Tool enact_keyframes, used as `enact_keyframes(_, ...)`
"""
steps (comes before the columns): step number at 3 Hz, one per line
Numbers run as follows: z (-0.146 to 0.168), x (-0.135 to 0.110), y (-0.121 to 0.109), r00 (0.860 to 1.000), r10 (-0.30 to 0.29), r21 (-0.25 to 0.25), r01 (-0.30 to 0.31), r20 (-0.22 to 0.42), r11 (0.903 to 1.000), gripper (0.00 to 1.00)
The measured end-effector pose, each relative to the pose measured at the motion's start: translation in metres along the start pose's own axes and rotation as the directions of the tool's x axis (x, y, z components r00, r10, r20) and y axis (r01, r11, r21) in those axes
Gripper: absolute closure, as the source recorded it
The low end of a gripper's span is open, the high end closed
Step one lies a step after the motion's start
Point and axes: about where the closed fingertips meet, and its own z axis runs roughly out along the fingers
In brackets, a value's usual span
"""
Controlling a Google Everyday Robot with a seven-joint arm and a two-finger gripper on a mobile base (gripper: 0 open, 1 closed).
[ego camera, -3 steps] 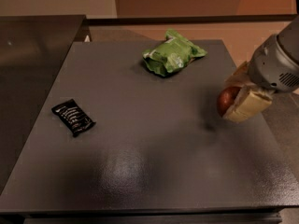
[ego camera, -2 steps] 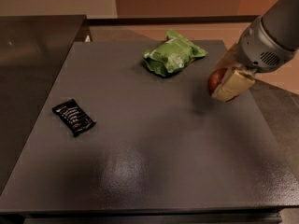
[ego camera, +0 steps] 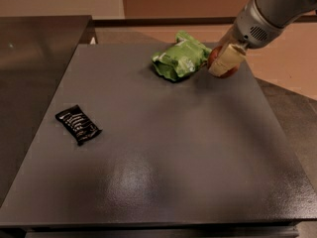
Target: Move apple near green rice chip bag
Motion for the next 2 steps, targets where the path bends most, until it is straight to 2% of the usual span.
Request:
enact_keyframes(1, 0.019, 0.0, -0.029, 0.999, 0.053, 0.007, -0.053, 0.012, 0.9986, 1.0)
enact_keyframes(2, 0.038, 0.008, -0.044, 0.995, 0.096, -0.006, -0.096, 0.017, 0.9953, 1.0)
